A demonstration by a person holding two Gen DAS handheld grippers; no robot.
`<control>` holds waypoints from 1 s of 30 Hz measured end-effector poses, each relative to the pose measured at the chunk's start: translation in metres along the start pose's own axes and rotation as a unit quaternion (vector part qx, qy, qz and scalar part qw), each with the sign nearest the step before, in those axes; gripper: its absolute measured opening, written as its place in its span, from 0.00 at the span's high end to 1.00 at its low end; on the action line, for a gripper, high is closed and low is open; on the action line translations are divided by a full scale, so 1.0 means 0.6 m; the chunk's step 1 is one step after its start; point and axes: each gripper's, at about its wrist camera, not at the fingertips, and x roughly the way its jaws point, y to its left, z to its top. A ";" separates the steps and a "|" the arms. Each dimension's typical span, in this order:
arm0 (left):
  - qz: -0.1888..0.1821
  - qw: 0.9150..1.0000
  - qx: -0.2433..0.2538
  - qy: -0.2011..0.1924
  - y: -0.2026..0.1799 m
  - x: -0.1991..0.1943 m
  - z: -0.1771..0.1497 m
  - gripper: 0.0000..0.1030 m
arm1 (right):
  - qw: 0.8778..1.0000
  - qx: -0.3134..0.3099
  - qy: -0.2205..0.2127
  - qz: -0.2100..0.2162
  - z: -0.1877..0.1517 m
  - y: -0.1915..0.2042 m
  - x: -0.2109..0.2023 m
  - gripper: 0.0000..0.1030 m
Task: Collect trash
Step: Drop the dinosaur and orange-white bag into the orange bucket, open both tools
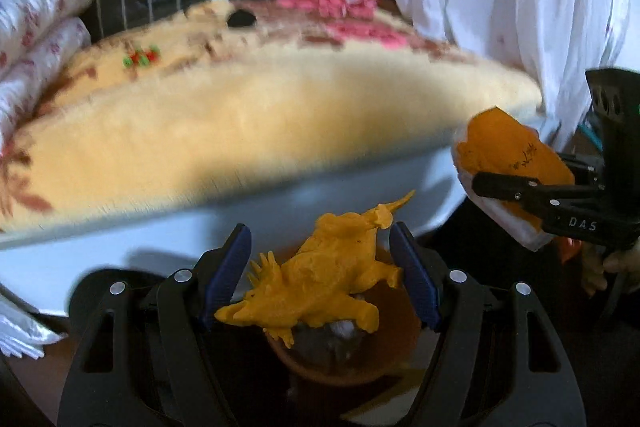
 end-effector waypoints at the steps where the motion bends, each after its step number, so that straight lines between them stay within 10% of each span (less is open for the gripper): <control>1: 0.001 1.000 0.002 0.011 -0.001 0.011 -0.007 0.32 | 1.000 -0.001 0.013 0.003 -0.008 0.002 0.012 0.69; 20: 0.033 0.965 0.049 0.257 0.015 0.277 -0.099 0.32 | 0.973 -0.010 0.228 0.017 -0.081 -0.026 0.238 0.69; 30: 0.039 0.947 0.051 0.314 0.029 0.326 -0.125 0.32 | 0.955 -0.010 0.295 0.024 -0.103 -0.016 0.323 0.69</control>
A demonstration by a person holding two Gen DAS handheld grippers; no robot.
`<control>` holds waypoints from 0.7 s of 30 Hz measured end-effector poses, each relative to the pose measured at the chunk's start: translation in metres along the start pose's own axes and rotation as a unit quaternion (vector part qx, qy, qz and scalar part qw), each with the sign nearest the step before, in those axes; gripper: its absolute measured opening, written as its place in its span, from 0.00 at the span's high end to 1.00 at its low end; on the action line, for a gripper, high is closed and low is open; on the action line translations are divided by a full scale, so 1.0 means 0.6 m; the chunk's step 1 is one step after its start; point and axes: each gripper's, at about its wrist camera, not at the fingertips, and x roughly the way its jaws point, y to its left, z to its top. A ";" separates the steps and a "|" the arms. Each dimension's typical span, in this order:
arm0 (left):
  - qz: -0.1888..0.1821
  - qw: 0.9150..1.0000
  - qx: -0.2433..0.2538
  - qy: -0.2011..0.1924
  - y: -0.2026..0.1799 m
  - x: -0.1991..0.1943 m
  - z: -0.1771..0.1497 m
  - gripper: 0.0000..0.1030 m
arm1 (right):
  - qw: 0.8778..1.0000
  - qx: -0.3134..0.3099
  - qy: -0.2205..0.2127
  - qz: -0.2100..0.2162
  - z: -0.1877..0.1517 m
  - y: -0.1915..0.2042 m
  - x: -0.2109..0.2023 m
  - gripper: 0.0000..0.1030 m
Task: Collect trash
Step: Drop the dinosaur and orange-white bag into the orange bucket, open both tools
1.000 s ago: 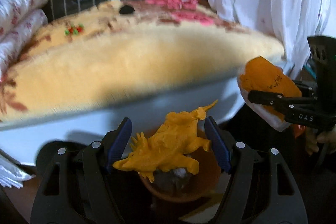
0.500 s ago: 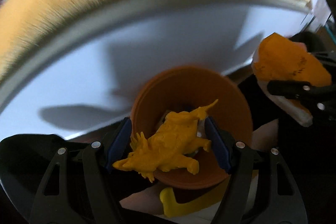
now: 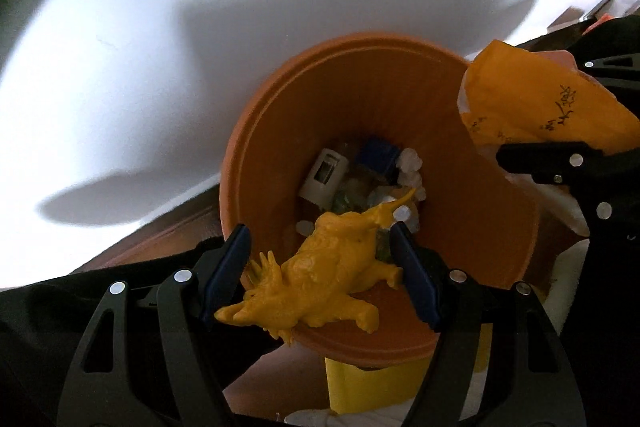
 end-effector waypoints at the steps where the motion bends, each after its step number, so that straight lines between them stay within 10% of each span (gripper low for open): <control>1: 0.001 1.000 0.000 0.004 -0.001 0.004 0.007 0.32 | 1.000 0.002 0.006 -0.001 0.001 -0.001 0.004 0.67; 5: 0.017 1.000 -0.004 0.022 -0.007 0.020 0.016 0.31 | 0.999 0.018 0.023 -0.012 -0.003 -0.010 0.020 0.44; 21: -0.036 0.998 -0.030 -0.039 0.010 -0.091 -0.010 0.29 | 0.997 0.039 -0.059 -0.018 -0.080 0.005 -0.112 0.41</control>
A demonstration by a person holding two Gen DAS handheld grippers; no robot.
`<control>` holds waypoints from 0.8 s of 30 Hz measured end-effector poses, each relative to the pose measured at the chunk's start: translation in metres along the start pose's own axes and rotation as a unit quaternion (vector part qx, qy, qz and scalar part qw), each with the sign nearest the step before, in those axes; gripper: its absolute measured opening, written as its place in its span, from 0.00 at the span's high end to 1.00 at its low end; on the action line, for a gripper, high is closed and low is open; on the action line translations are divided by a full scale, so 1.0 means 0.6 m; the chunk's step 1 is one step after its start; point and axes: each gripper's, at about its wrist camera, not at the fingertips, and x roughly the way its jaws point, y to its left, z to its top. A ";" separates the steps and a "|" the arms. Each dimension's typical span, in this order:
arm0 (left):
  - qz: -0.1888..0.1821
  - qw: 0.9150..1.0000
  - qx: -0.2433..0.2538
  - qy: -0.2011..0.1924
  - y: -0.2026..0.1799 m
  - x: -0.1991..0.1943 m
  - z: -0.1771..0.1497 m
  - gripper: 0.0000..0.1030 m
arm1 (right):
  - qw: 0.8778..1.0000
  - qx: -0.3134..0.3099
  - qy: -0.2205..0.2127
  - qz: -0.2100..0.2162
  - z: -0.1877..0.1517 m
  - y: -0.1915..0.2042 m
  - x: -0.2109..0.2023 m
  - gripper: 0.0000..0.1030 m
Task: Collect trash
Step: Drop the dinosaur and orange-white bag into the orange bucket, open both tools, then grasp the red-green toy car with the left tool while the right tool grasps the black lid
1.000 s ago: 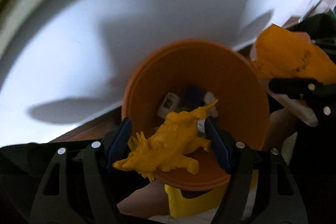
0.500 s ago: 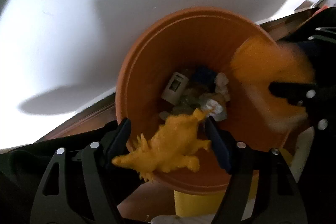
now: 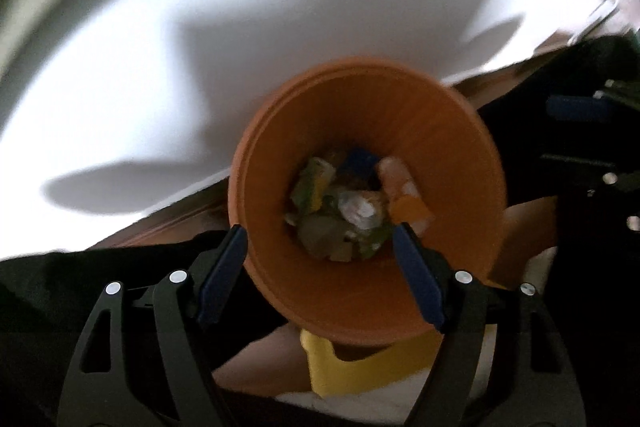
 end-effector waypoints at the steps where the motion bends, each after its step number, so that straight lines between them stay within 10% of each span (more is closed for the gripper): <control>1: -0.002 1.000 -0.004 -0.013 0.004 -0.024 -0.003 0.29 | 1.000 -0.001 -0.007 0.001 -0.005 0.000 -0.015 0.41; 7: 0.009 0.991 -0.044 -0.126 0.062 -0.203 0.011 0.27 | 0.995 -0.028 -0.091 0.018 0.017 0.009 -0.135 0.30; 11: 0.070 0.967 -0.079 -0.233 0.132 -0.320 0.055 0.12 | 0.982 -0.033 -0.180 0.048 0.053 0.022 -0.219 0.24; 17: 0.111 0.942 -0.187 -0.256 0.279 -0.342 0.190 0.12 | 0.962 0.002 -0.260 0.082 0.125 0.000 -0.267 0.15; 24: 0.117 0.930 -0.261 -0.231 0.362 -0.284 0.312 0.12 | 0.962 0.030 -0.254 0.097 0.160 -0.016 -0.234 0.15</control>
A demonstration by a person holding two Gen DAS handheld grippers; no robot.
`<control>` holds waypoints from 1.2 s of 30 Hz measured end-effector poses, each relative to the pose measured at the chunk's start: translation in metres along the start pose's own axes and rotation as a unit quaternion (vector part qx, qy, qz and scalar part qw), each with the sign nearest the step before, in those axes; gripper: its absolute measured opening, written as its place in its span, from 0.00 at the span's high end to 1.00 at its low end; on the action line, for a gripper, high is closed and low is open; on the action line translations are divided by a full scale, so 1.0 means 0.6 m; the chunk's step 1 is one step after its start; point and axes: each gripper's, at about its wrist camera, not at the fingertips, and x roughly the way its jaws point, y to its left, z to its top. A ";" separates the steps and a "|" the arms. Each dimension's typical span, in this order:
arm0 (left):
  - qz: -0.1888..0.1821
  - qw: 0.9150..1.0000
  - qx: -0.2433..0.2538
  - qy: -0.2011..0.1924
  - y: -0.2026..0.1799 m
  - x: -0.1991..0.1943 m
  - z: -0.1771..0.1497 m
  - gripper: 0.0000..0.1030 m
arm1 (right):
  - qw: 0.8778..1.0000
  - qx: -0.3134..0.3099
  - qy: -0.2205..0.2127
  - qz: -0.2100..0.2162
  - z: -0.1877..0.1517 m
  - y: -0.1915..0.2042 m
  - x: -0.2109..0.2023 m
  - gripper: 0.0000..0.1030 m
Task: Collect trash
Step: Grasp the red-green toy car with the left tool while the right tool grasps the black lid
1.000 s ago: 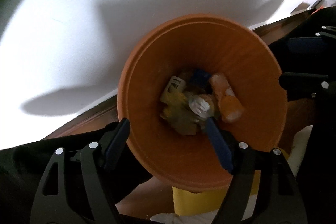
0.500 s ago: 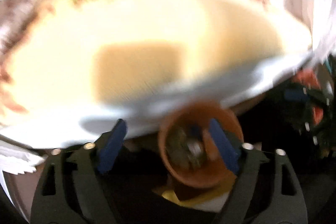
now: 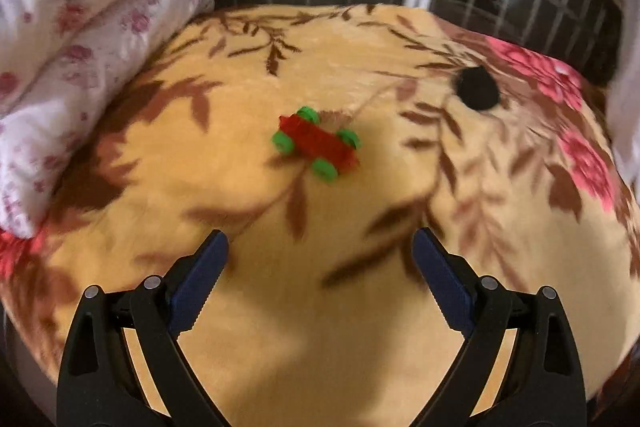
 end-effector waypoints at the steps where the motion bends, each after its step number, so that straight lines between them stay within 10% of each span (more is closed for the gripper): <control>1: -0.001 1.000 -0.013 0.007 -0.001 0.017 0.008 0.12 | 1.000 0.002 0.003 -0.001 -0.001 -0.003 0.004 0.15; 14: 0.092 0.971 -0.216 0.044 0.026 0.148 0.087 0.17 | 1.000 0.014 0.024 0.011 0.004 -0.034 0.041 0.11; 18: 0.097 0.981 -0.167 0.012 0.002 0.123 0.080 0.63 | 0.999 0.016 0.024 0.016 0.005 -0.033 0.034 0.11; 27: -0.096 0.989 -0.112 -0.003 0.007 0.023 0.013 0.63 | 0.999 0.008 0.008 0.037 0.038 -0.012 0.002 0.12; 36: -0.097 0.994 0.005 -0.044 -0.073 -0.029 -0.085 0.63 | 0.996 -0.087 -0.023 -0.020 0.189 0.012 0.078 0.12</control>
